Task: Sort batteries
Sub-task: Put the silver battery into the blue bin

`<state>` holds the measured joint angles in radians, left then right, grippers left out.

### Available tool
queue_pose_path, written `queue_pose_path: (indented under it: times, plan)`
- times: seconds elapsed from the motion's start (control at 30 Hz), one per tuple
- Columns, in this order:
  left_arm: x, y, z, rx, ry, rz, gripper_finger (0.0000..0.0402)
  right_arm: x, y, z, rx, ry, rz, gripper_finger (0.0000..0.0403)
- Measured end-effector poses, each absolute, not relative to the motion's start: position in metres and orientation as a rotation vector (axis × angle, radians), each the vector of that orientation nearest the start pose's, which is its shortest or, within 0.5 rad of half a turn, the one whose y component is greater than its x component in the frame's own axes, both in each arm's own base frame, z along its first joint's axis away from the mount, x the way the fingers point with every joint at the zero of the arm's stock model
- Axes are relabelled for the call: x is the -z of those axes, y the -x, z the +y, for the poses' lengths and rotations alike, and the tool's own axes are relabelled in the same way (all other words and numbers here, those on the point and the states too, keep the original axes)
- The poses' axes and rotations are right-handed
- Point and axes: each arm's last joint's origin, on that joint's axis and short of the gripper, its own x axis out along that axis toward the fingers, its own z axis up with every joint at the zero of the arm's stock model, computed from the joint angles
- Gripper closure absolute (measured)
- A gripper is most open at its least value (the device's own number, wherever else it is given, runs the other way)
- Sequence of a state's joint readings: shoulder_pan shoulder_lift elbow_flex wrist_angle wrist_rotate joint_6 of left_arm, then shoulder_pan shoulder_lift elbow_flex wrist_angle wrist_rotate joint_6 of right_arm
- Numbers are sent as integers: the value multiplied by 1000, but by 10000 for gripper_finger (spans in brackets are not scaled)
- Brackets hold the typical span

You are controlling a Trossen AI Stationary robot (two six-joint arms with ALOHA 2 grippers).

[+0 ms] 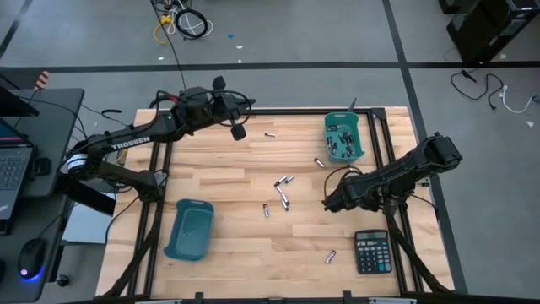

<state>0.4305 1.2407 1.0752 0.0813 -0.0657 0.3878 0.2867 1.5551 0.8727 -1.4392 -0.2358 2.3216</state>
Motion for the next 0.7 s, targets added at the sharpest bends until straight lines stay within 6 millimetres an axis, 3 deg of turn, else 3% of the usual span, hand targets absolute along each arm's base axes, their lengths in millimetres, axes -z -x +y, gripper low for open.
queue_pose_path:
  times: [0.17, 0.27, 0.7]
  plan:
    - [-364, -256, 120, -472, -367, 179, 401, -158, -164, 44, 2211, -1130, 1356, 401]
    - [-364, -256, 119, -471, -370, 183, 401, -145, -158, 41, 2187, -1152, 1385, 402]
    - [-363, -256, 119, -467, -384, 190, 401, -112, -137, 35, 2170, -1157, 1244, 400]
